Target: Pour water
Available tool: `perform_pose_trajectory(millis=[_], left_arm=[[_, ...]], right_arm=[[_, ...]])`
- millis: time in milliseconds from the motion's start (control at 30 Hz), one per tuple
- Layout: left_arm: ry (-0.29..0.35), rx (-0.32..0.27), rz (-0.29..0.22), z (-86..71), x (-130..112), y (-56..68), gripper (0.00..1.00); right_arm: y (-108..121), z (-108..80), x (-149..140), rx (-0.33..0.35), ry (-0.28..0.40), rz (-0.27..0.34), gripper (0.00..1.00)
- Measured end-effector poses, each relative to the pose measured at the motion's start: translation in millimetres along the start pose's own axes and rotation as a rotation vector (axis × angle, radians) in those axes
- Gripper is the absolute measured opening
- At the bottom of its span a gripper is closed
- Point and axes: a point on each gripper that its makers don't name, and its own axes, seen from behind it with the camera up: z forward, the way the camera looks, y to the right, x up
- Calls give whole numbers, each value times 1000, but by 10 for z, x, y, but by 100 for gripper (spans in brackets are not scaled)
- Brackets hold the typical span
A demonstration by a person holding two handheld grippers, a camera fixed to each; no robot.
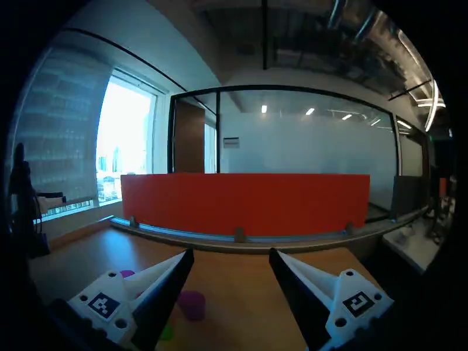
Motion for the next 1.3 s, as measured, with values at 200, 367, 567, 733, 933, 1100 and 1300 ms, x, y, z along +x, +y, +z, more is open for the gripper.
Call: perform_pose_trajectory(millis=[200, 367, 567, 733, 933, 1100, 1300], left_arm=[[-8, -49, 13, 12, 29, 104, 98], [-14, -106, 24, 34, 7, 213, 98], [-18, -200, 2, 5, -10, 399, 99], [-13, -314, -36, -38, 43, 611, 99], [-17, -426, -56, -80, 40, 801, 98], [-35, -473, -48, -83, -12, 862, 99], [-73, -518, -30, -99, -102, 900, 99]], right_arm=[[-141, -23, 37, 66, 3, -11, 100], [-345, -68, -1, 170, -19, -39, 100], [-547, -103, 27, 266, -12, -91, 100], [-855, -183, 112, 394, 0, -78, 100], [-1099, -235, 159, 507, -10, -55, 100], [-1155, -213, 133, 538, -29, -71, 100], [-1173, -208, 8, 560, -88, -119, 100]])
